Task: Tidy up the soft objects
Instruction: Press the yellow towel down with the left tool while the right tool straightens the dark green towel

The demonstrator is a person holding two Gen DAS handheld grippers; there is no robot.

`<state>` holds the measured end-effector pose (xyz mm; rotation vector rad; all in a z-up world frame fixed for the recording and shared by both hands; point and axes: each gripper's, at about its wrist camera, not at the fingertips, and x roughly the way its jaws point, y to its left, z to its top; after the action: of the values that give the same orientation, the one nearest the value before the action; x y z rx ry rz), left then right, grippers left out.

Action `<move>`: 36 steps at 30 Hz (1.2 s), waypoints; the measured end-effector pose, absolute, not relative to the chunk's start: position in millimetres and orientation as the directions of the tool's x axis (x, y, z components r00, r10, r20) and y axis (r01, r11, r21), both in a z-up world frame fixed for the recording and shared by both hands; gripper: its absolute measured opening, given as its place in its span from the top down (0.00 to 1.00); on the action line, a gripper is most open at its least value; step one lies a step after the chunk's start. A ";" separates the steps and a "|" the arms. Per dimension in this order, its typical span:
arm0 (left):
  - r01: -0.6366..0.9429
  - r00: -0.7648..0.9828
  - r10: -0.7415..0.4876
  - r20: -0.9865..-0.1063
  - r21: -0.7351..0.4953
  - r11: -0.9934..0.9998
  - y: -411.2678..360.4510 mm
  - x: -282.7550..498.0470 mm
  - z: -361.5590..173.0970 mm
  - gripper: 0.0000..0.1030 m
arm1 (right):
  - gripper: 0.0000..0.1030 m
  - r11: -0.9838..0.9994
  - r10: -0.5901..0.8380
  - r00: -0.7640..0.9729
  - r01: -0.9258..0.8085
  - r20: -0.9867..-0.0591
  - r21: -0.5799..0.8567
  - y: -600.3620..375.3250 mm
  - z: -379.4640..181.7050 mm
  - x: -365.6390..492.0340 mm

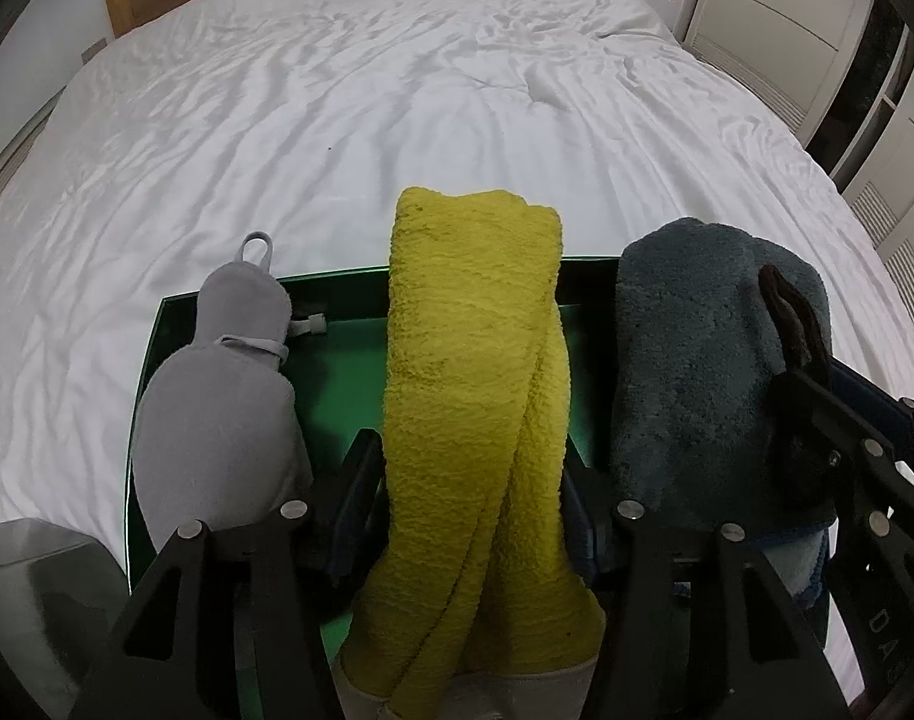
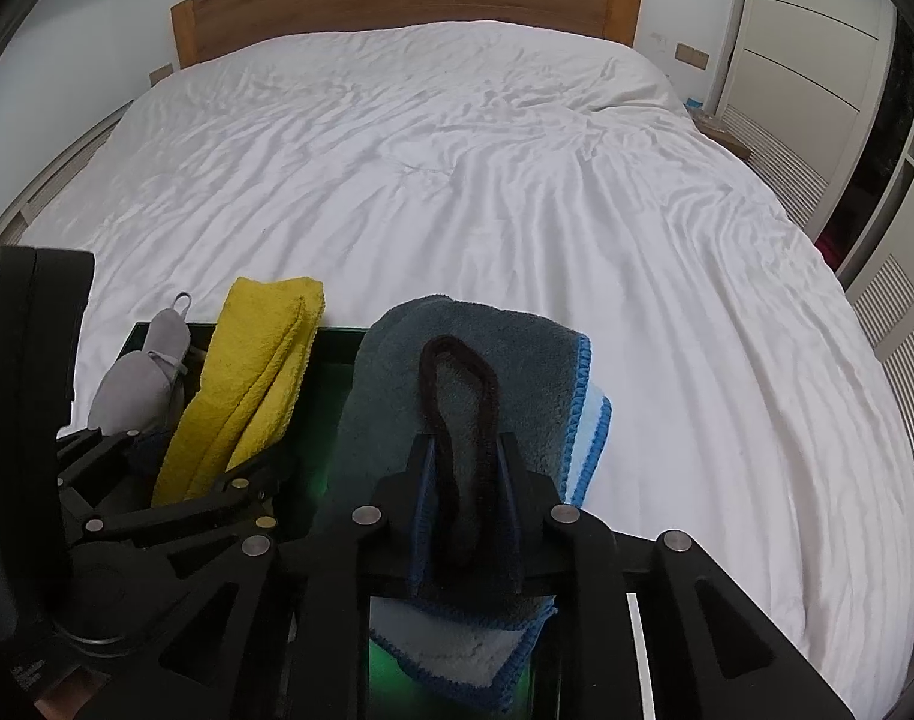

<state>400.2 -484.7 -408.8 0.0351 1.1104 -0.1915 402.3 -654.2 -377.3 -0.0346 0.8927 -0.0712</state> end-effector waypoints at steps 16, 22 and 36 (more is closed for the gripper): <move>0.173 0.440 -0.114 -0.891 -0.041 0.984 -485.9 398.1 -407.7 0.52 | 0.70 0.995 -0.091 0.602 0.034 -0.793 -0.089 -650.4 -383.1 409.4; 0.172 0.443 -0.103 -0.891 -0.028 0.985 -485.2 398.9 -407.4 0.52 | 0.68 0.994 -0.103 0.583 0.029 -0.806 -0.106 -649.0 -388.4 416.2; 0.174 0.468 -0.090 -0.879 -0.008 0.985 -486.1 395.8 -403.9 0.52 | 0.62 0.991 -0.115 0.565 0.008 -0.817 -0.134 -645.9 -396.8 428.5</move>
<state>395.8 -486.1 -403.9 0.0870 1.0723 -0.1619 428.5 -645.9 -396.8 -0.1200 0.9688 -0.0727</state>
